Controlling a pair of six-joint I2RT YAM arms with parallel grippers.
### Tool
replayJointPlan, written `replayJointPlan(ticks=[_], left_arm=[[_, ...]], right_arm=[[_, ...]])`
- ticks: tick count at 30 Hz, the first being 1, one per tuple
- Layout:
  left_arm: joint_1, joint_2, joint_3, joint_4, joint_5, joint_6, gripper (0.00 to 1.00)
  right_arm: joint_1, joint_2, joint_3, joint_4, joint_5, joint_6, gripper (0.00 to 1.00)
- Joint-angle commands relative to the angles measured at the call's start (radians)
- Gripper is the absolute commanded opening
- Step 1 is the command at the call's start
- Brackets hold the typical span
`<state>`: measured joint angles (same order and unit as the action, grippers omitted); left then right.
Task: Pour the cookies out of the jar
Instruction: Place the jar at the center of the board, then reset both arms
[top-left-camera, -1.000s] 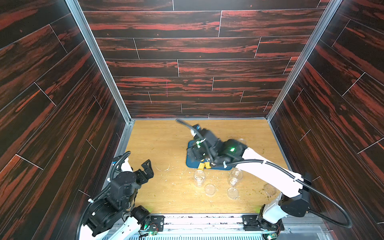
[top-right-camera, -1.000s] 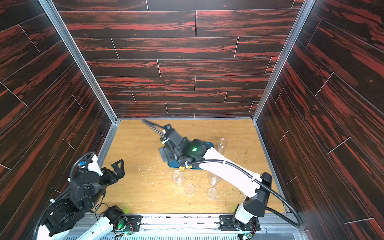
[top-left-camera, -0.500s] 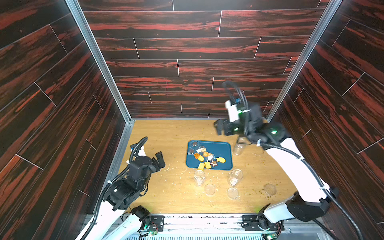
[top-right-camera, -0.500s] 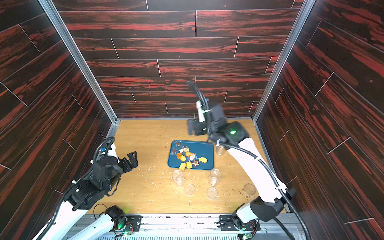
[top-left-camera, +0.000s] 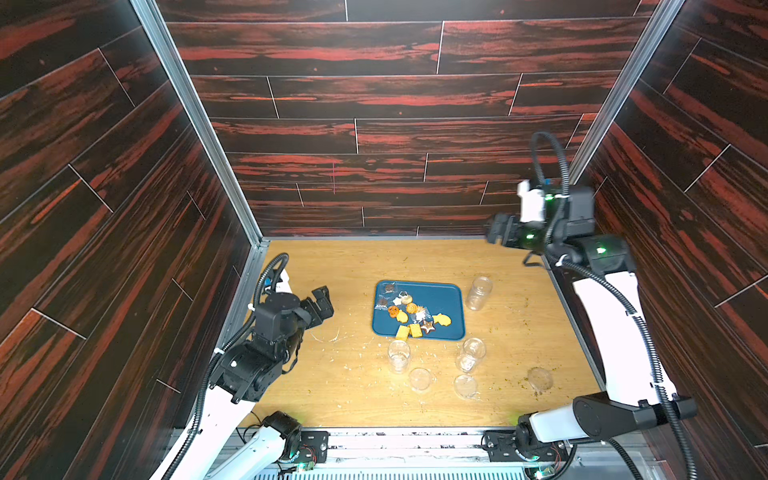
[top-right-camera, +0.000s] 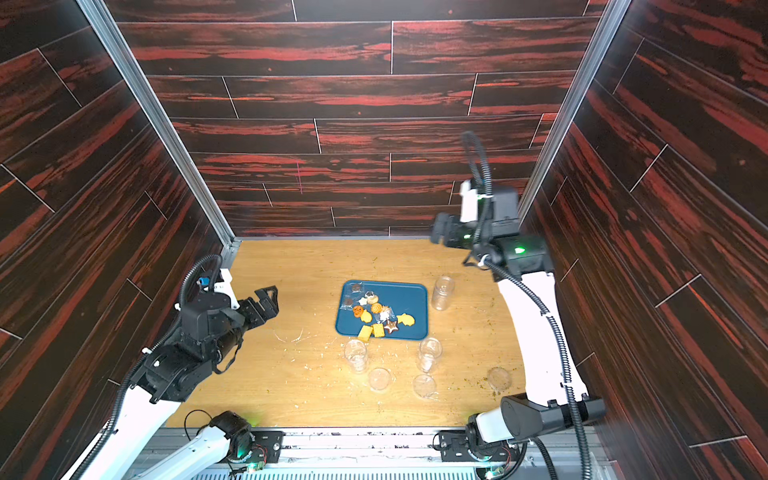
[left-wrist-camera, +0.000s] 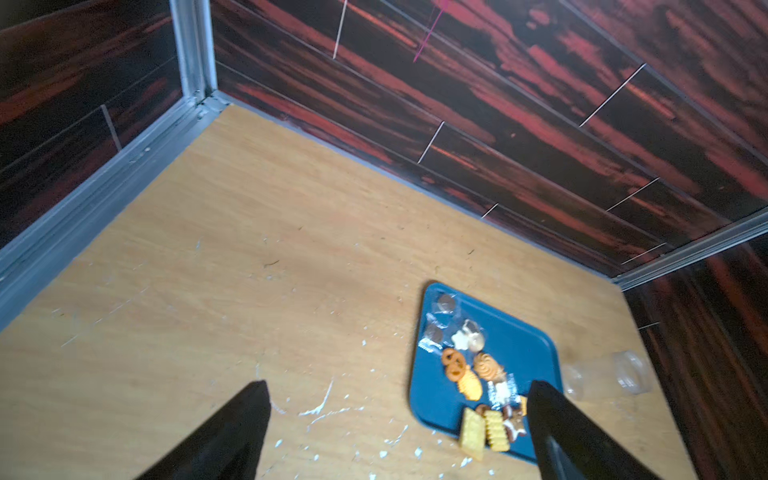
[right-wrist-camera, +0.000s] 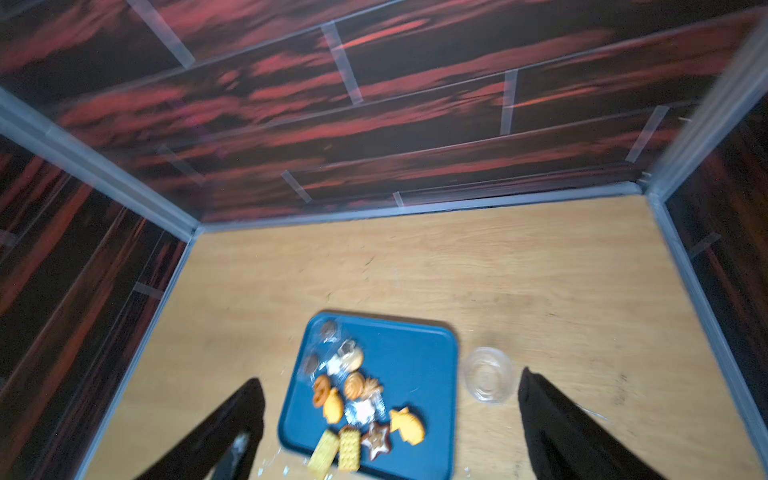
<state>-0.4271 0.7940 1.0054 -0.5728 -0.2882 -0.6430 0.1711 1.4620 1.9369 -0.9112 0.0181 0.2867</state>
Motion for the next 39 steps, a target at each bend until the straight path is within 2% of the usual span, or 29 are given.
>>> replayJointPlan(ticks=[1, 6, 9, 12, 14, 16, 18, 21, 25, 28, 30, 34, 39], left_arm=[[0.033, 0.028, 0.053, 0.018, 0.084, 0.009, 1.0], [0.069, 0.062, 0.082, 0.027, 0.134, 0.018, 1.0], [0.12, 0.092, 0.073, 0.078, 0.219, -0.019, 1.0], [0.212, 0.146, 0.074, 0.157, 0.349, -0.102, 1.0], [0.279, 0.19, 0.07, 0.224, 0.425, -0.204, 1.0], [0.325, 0.227, 0.05, 0.306, 0.492, -0.297, 0.99], [0.344, 0.249, 0.027, 0.37, 0.518, -0.33, 0.99], [0.346, 0.237, -0.028, 0.428, 0.468, -0.286, 1.0], [0.359, 0.198, -0.099, 0.456, 0.373, -0.271, 1.0], [0.373, 0.233, -0.066, 0.439, 0.367, -0.213, 1.0], [0.374, 0.274, -0.028, 0.419, 0.34, -0.189, 1.0], [0.375, 0.352, 0.051, 0.413, 0.299, -0.16, 1.0], [0.375, 0.392, 0.079, 0.451, 0.219, -0.112, 1.0]], right_arm=[[-0.077, -0.039, 0.001, 0.027, -0.099, 0.052, 0.98], [-0.143, 0.0, 0.025, 0.032, -0.118, 0.07, 0.98], [-0.197, 0.033, 0.054, 0.039, -0.157, 0.107, 0.98], [-0.242, 0.069, 0.072, 0.064, -0.227, 0.142, 0.98], [-0.255, 0.087, 0.082, 0.094, -0.27, 0.146, 0.98], [-0.264, 0.099, 0.086, 0.124, -0.288, 0.144, 0.98], [-0.275, 0.107, 0.073, 0.168, -0.311, 0.14, 0.98], [-0.282, 0.109, 0.036, 0.219, -0.323, 0.126, 0.98], [-0.285, 0.05, -0.118, 0.371, -0.305, 0.097, 0.98], [-0.288, 0.013, -0.222, 0.527, -0.258, 0.024, 0.98], [-0.289, 0.032, -0.232, 0.574, -0.23, 0.013, 0.98], [-0.294, 0.111, -0.189, 0.576, -0.241, 0.031, 0.98], [-0.311, 0.134, -0.215, 0.582, -0.24, 0.02, 0.98]])
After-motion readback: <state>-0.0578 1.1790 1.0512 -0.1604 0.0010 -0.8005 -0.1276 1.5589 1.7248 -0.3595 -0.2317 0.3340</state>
